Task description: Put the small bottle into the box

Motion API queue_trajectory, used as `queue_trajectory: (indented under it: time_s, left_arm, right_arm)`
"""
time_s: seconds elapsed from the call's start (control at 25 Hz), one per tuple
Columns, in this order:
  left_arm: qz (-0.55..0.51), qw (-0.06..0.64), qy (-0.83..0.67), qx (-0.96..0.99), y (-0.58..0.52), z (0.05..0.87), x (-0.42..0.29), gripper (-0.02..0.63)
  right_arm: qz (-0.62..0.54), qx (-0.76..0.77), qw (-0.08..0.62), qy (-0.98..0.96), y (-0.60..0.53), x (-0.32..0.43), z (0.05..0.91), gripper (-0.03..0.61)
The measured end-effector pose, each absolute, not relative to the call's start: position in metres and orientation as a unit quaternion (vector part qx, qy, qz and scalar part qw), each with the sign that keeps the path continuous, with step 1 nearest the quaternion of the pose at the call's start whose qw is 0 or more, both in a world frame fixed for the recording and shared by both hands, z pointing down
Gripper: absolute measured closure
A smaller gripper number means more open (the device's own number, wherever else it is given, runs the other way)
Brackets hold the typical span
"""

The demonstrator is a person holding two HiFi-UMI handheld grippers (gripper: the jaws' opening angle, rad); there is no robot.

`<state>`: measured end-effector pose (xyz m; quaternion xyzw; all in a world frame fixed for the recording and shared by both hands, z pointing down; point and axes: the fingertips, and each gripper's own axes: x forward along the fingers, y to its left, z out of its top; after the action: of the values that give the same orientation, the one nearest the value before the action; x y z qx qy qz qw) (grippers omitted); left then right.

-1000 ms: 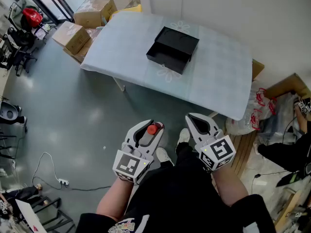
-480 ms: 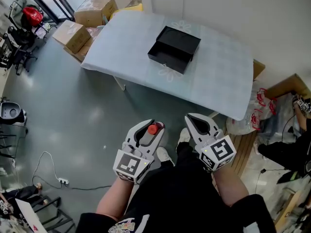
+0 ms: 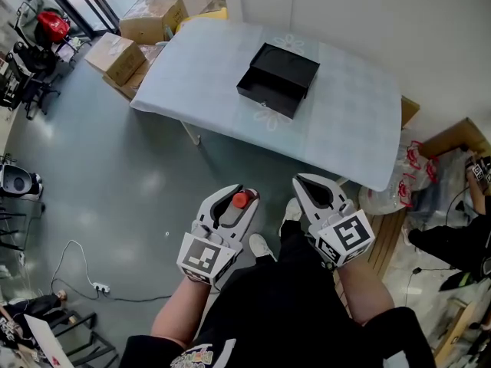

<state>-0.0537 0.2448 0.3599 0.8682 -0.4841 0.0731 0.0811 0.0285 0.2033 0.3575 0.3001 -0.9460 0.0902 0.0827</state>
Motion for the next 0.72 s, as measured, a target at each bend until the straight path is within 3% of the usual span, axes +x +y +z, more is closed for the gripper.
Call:
queue_trajectory:
  time_s: [0.72]
  left_arm:
    - [0.069, 0.084, -0.512, 0.852, 0.167, 0.351, -0.058, 0.459]
  right_arm:
    - [0.085, 0.279, 0.082, -0.953, 0.112, 0.021, 0.343, 0.569]
